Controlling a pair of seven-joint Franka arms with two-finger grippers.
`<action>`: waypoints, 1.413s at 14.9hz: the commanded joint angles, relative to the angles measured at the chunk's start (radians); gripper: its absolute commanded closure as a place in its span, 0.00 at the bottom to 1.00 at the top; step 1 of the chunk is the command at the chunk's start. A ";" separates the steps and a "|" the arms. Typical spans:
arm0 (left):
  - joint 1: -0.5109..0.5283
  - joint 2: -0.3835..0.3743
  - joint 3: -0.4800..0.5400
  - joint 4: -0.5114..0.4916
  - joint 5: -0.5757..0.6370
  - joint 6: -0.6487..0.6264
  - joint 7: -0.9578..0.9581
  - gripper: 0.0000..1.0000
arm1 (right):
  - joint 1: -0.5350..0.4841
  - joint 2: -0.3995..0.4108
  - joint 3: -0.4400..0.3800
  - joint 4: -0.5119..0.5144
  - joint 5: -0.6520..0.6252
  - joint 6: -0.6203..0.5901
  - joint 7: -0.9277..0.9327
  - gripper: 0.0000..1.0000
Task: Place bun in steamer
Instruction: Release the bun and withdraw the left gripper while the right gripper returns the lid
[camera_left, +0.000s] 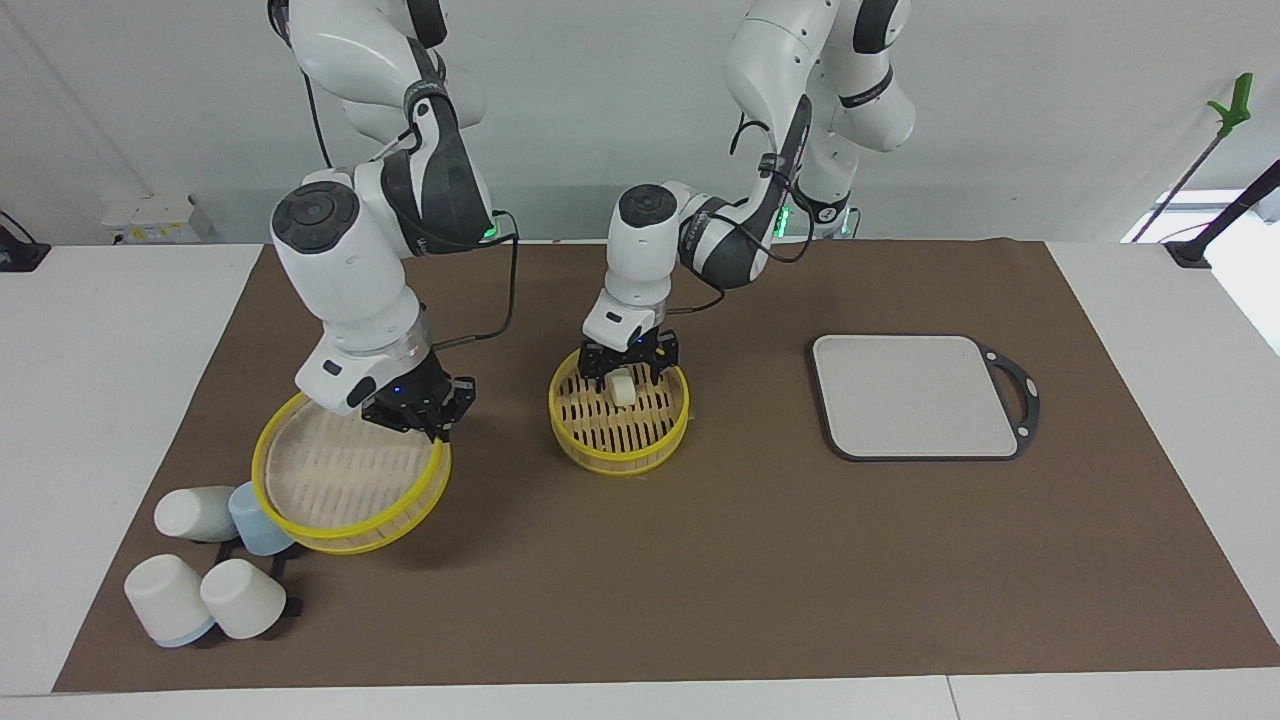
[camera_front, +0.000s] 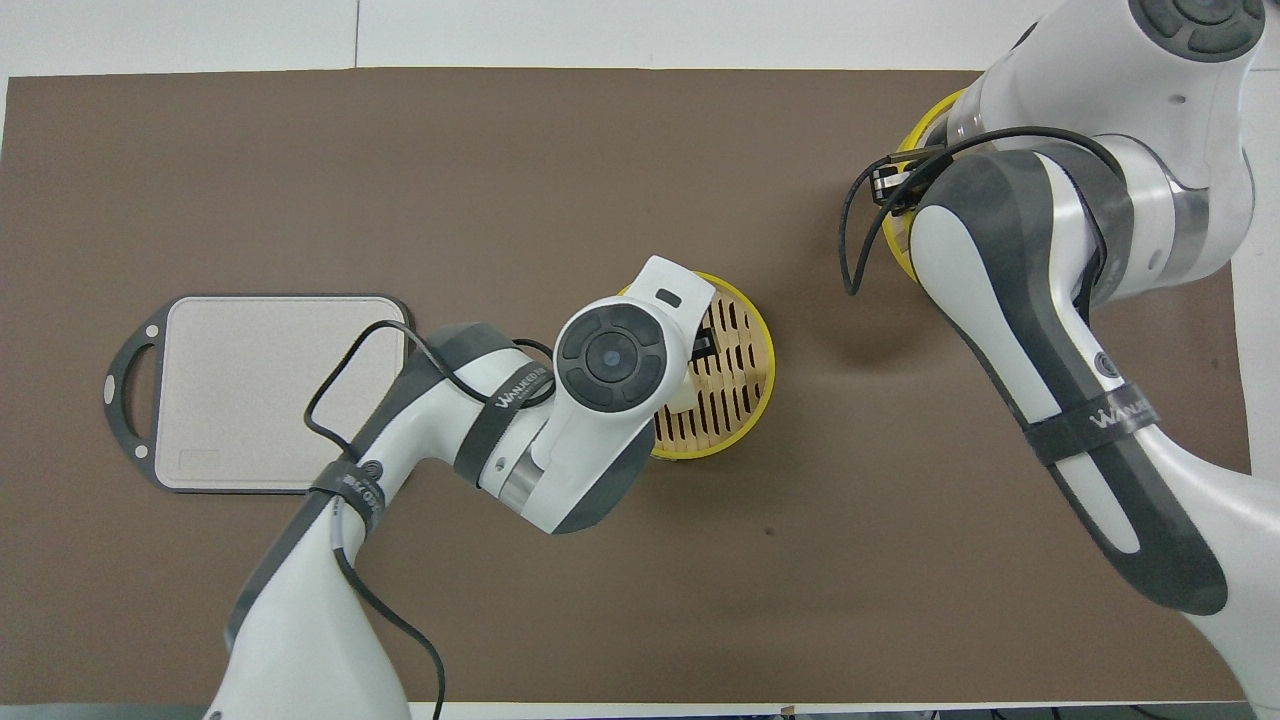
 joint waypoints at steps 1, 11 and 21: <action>0.041 -0.093 -0.007 -0.022 0.010 -0.084 0.003 0.00 | 0.033 -0.033 0.004 -0.037 0.018 0.031 0.080 1.00; 0.354 -0.339 -0.007 -0.024 -0.091 -0.408 0.375 0.00 | 0.358 -0.031 0.004 -0.065 0.000 0.082 0.634 1.00; 0.727 -0.454 0.004 0.007 -0.117 -0.667 0.891 0.00 | 0.490 0.024 0.002 -0.129 -0.064 0.224 0.823 1.00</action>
